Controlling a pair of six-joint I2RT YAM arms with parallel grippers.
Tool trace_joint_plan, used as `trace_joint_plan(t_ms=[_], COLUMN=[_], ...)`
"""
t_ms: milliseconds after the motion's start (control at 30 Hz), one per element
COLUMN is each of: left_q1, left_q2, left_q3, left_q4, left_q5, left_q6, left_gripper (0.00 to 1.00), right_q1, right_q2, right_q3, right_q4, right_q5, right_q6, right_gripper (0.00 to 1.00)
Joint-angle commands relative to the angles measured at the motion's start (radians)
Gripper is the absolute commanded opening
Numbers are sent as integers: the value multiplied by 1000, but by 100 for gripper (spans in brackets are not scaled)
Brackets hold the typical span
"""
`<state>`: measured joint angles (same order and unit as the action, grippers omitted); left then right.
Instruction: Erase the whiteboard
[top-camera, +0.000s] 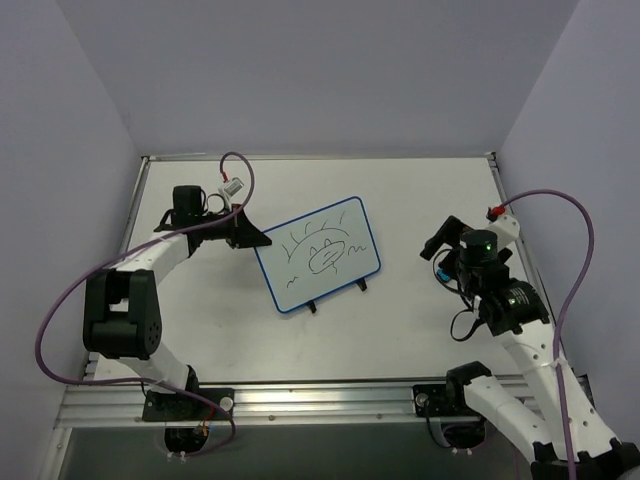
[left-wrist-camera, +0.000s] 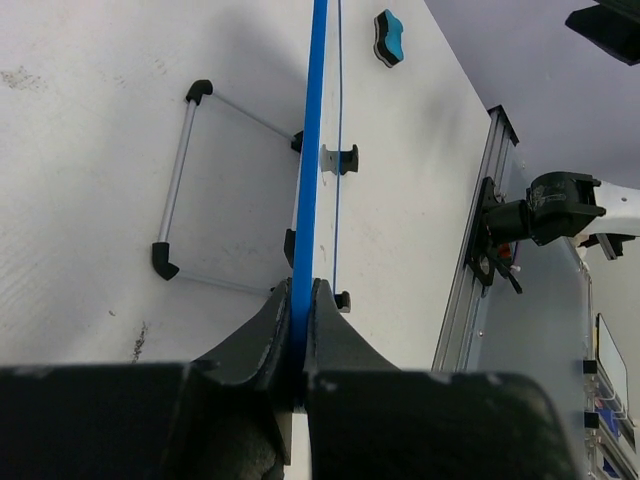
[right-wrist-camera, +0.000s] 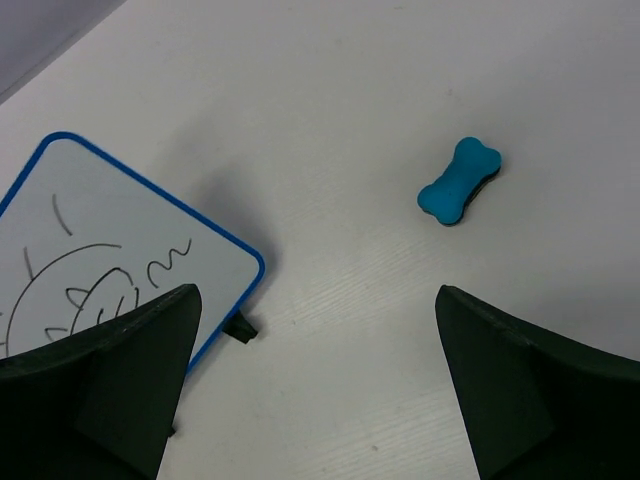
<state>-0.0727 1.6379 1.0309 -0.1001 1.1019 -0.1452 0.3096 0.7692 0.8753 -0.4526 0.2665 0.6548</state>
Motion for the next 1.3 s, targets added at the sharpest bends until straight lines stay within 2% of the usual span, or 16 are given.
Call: trace_joint_plan(t_ms=[0,133,200,300,333,400,467,633,733,800,933,1267], left_q1=[21,22,22,13,10,4,1,-29,-41,-53,-67,-67], left_q2=[-48,-116,-121,-124,-127,-133,-127,-115,-125,-133,-144,-154], left_q3=[-54,-127,-141,-169,-173,-180,-178,-173,-172,-173,-161,-173], left_q4=[268,378,393,427,425,434,430,393,364,346,281,278], left_q5=[-181,-198,-195,-197,-201,-209,-217,-257,-281,-309,-359,-386], left_q6=[53,16,12,18,31,32,33,77,99,113,142,142], left_gripper=[2,2,2,2,2,2,2,2,2,2,2,2], right_q1=[5,-41,-90,-239,-288,-303,-343,-357,-359,-359,-356,-357], right_q2=[96,205,261,332,349,387,435,538,599,633,682,734], right_q3=[28,74,67,53,51,47,31,-21,-42,-65,-114,-133], right_q4=[-15,-31,-3,41,43,52,75,155,198,225,291,367], right_q5=[160,244,196,59,53,51,42,-3,-6,-29,-73,-44], right_q6=[89,95,77,19,11,-6,-10,18,34,43,78,86], right_gripper=[100,100,100,98,98,97,91,76,70,62,61,61])
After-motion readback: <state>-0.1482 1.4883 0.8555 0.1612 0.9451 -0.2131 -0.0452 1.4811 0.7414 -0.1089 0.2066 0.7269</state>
